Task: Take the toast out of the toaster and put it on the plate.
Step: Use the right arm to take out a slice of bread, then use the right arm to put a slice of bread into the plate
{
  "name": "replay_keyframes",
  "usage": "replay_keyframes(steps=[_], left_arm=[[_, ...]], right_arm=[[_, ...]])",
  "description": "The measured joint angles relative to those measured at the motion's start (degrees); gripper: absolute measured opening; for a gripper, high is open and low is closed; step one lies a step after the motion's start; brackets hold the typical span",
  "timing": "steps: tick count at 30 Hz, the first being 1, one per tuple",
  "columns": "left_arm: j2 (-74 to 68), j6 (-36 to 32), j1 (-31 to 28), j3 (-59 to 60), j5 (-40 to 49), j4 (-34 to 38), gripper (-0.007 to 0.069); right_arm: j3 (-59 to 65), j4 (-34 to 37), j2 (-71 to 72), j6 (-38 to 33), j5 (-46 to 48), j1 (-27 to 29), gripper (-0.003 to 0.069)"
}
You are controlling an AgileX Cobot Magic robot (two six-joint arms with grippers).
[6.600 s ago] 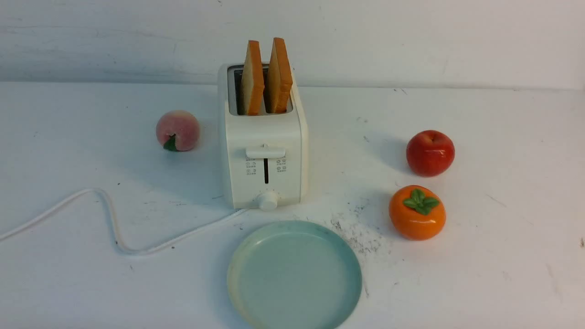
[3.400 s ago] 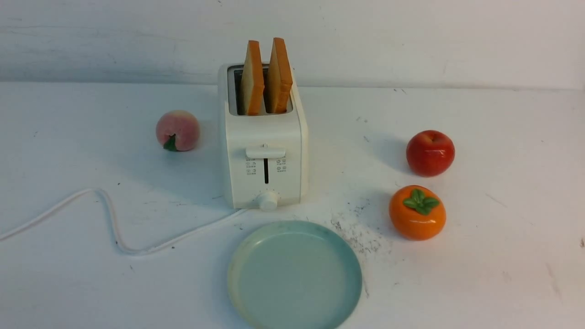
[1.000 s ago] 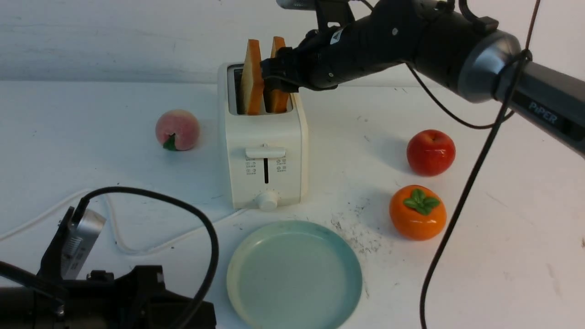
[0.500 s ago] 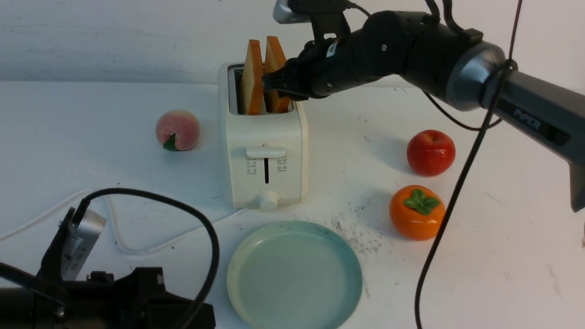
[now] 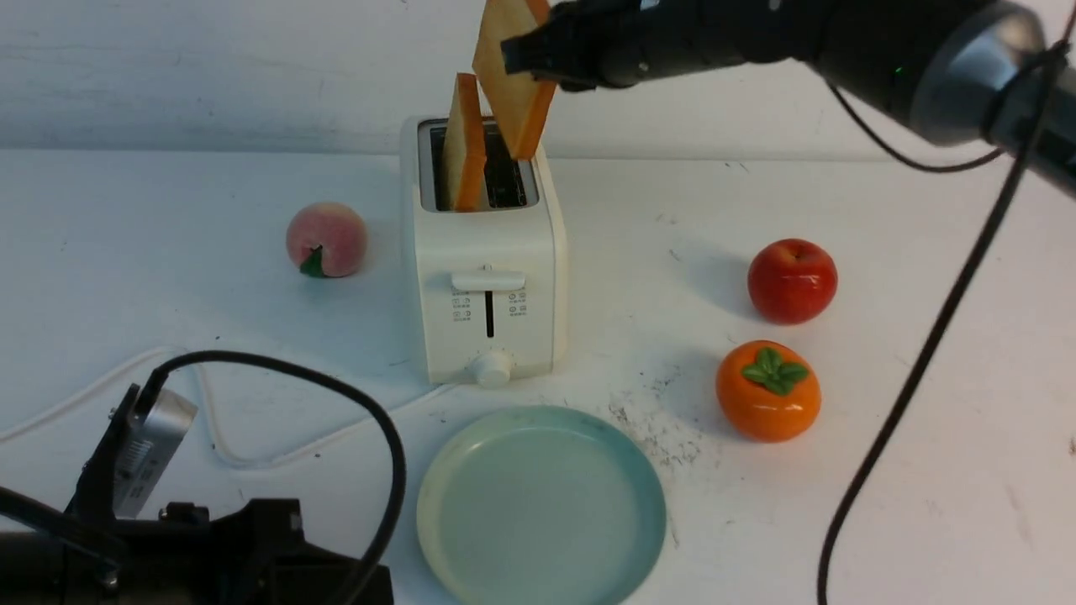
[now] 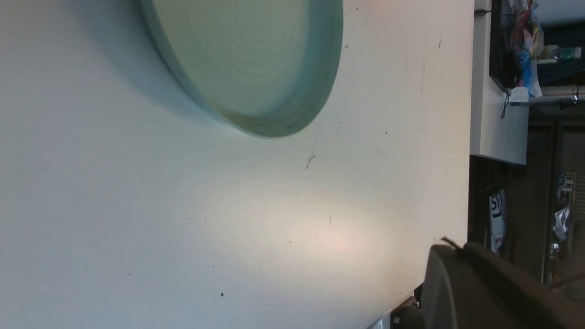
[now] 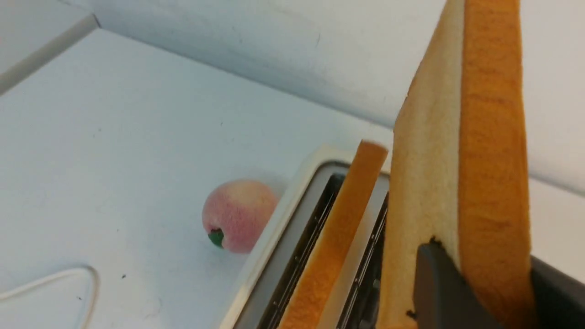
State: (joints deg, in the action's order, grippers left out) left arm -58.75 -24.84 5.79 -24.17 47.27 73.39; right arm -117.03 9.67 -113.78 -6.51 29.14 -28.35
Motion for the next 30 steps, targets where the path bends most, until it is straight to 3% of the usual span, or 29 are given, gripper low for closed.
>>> replay_keyframes(steps=[5, 9, 15, 19, 24, 30], left_arm=[[0.0, 0.0, 0.0, 0.0, 0.0, -1.4, -0.0013], [0.0, 0.0, 0.0, 0.0, 0.0, -1.6, -0.0013], [0.0, 0.0, 0.0, 0.0, 0.0, -1.7, -0.0013], [0.0, 0.0, 0.0, 0.0, 0.0, -1.7, -0.0012], [0.0, -0.1, 0.0, 0.0, -0.4, -2.3, -0.001], [0.0, -0.1, 0.0, 0.0, -0.6, -4.0, -0.0003]], right_arm=[[0.0, -3.2, 5.1, 0.0, 5.6, 0.0, 0.0124], [0.0, -5.5, 9.3, 0.5, 15.8, 0.0, 0.0124], [-0.2, -14.4, 11.6, 7.0, 36.6, 0.0, 0.0124], [1.0, -14.6, 12.1, 8.2, 42.2, 0.1, 0.0124], [10.2, -4.5, 15.6, 6.8, 42.6, 0.1, 0.0123], [28.5, 11.5, 18.8, -1.7, 40.5, 0.1, 0.0123]])
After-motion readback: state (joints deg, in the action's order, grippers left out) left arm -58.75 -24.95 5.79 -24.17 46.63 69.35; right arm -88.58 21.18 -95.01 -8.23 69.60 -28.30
